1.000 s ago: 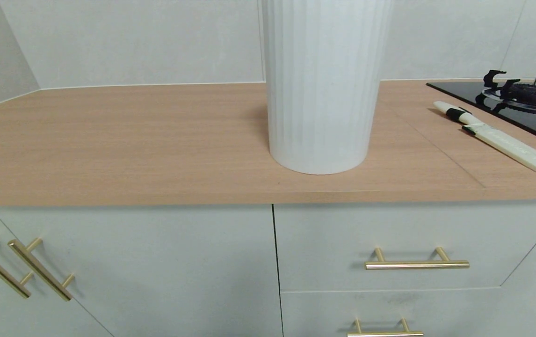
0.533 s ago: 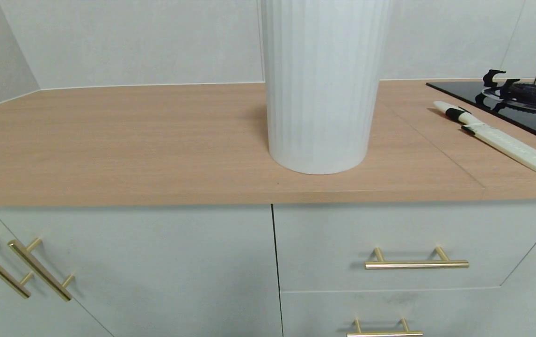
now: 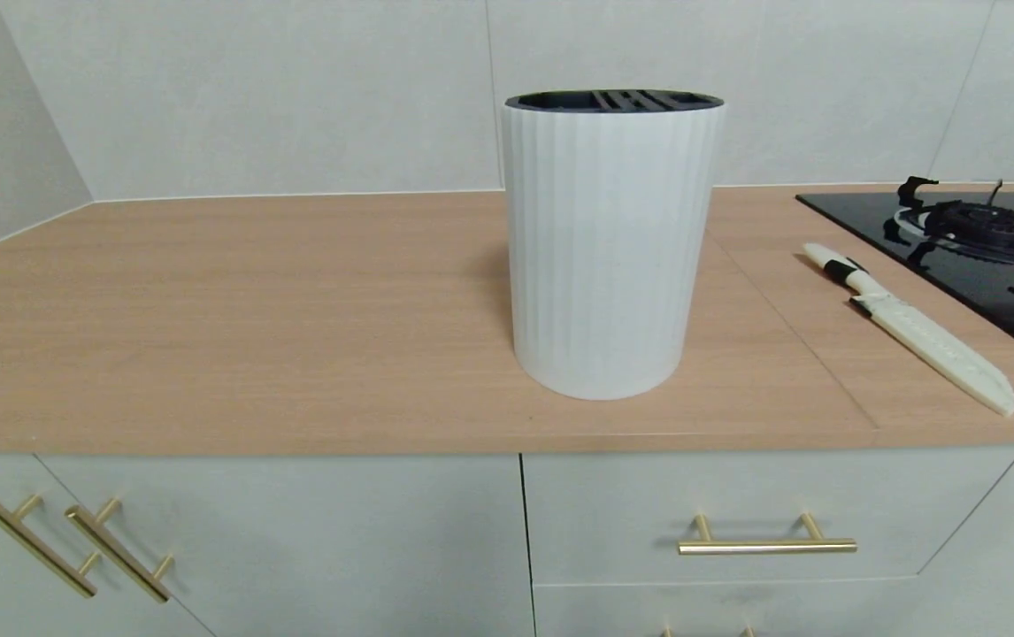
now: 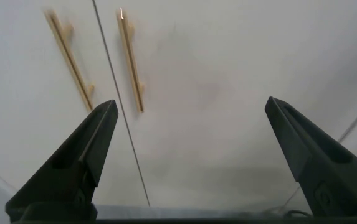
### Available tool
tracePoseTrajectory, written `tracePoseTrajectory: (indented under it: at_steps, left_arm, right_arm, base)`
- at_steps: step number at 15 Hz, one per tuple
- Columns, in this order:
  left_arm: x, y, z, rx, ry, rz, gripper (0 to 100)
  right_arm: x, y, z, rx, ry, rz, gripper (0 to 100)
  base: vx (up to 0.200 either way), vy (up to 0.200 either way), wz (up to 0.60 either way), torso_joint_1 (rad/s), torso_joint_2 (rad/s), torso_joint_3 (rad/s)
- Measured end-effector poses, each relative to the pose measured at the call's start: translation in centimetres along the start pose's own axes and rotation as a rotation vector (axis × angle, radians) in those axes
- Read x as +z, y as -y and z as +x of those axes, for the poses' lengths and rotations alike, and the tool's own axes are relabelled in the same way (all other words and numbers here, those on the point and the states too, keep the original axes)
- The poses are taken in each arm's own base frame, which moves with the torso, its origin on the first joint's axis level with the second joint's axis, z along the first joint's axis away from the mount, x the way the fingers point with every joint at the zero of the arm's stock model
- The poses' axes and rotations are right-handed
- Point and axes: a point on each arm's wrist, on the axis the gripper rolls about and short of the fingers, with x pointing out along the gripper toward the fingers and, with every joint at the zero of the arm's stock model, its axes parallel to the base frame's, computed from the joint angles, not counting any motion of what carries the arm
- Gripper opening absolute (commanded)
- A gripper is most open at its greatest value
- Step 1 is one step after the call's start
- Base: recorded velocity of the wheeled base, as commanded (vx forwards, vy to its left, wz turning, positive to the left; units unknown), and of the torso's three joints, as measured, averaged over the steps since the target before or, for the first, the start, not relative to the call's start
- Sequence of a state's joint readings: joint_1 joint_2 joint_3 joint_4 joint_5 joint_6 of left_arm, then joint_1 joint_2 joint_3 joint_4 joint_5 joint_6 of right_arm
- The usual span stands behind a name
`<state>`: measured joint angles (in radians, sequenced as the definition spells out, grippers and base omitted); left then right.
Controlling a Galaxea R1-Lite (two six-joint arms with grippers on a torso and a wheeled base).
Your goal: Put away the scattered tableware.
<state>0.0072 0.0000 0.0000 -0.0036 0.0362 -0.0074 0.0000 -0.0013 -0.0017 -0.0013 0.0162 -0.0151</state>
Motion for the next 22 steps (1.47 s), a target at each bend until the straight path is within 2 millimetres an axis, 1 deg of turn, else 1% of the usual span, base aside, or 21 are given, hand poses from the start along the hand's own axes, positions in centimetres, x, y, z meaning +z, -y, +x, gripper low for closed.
tracePoseTrajectory:
  at_steps: [10,22]
  left_arm:
    - [0.02,0.0,0.0,0.0,0.001,0.0,100]
    - [0.0,0.0,0.0,0.0,0.0,0.0,100]
  right_arm:
    - [0.0,0.0,0.0,0.0,0.0,0.0,100]
    - [0.0,0.0,0.0,0.0,0.0,0.0,100]
  base:
    - [0.0,0.0,0.0,0.181,-0.48,-0.291]
    - [0.0,0.0,0.0,0.242,-0.54,-0.294]
